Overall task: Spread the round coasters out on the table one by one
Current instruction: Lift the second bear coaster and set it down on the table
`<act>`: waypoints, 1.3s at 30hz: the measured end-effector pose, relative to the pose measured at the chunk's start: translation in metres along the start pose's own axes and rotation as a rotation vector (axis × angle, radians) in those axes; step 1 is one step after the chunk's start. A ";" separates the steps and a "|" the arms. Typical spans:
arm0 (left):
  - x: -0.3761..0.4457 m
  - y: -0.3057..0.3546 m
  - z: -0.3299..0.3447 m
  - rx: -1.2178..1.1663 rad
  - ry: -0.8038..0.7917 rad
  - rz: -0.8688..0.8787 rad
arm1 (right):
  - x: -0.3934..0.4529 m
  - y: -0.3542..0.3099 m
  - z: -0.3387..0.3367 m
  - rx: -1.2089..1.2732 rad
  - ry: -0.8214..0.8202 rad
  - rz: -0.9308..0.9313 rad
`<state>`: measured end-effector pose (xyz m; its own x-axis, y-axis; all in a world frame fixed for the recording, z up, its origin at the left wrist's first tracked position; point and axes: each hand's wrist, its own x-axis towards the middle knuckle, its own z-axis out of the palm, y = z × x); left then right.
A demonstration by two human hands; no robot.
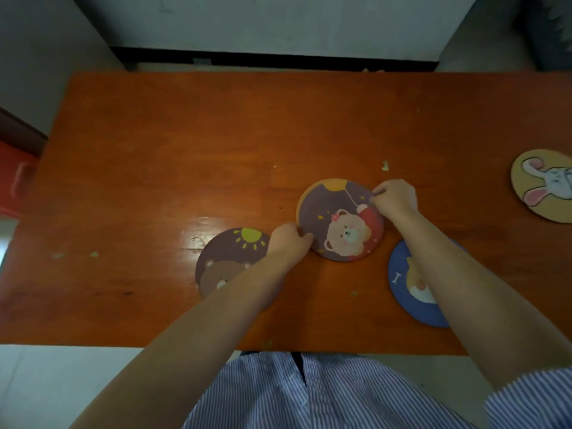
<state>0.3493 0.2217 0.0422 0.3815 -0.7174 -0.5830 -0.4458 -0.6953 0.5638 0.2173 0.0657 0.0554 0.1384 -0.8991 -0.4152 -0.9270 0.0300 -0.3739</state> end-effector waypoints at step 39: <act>-0.066 -0.144 -0.096 -0.163 0.620 -0.212 | -0.094 -0.111 0.108 -0.016 -0.338 -0.386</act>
<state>0.4665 0.3652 0.0560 0.8631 -0.4236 -0.2751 -0.2003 -0.7870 0.5835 0.3446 0.1943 0.0467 0.5744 -0.6515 -0.4955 -0.7909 -0.2857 -0.5412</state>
